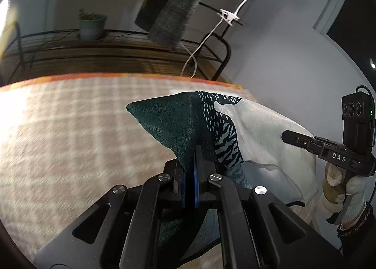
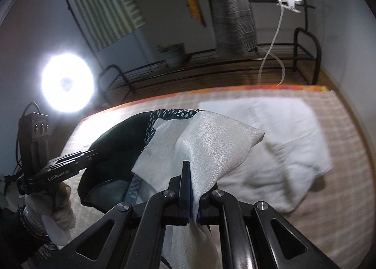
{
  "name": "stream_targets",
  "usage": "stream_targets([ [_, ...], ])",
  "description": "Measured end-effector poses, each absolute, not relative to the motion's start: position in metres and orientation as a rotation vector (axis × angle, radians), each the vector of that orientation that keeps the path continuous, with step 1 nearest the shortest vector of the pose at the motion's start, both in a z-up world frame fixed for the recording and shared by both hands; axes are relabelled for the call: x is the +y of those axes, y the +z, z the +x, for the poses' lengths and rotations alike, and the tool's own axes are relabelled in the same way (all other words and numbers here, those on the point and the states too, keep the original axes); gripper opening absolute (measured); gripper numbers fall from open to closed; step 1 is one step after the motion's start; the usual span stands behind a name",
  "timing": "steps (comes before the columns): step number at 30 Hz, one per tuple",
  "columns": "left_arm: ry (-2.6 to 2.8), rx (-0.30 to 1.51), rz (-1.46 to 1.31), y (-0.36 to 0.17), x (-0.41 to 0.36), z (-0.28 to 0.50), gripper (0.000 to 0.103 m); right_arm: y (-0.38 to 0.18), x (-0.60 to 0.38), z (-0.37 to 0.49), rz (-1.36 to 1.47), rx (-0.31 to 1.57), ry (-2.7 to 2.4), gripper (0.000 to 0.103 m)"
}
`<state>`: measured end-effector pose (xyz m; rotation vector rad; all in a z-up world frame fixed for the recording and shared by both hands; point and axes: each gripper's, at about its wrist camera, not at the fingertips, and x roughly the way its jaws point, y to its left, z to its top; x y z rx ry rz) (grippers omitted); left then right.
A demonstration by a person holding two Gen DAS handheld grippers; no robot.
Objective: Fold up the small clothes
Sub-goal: 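Lower the folded bundle onto the bed with both grippers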
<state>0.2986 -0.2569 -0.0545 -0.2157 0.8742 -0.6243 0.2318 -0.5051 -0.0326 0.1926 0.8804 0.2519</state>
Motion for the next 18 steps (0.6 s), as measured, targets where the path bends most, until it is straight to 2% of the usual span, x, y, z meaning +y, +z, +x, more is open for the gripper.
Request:
stream_targets([
  [7,-0.647,0.841,-0.197,-0.055,-0.316,0.325,0.002,-0.023,-0.559,0.259,0.132,0.847,0.198,0.001],
  [18,-0.650,0.849,-0.155,-0.075,-0.388,0.361,0.002,-0.041,-0.617,0.314,0.081,0.860,0.165,0.001],
])
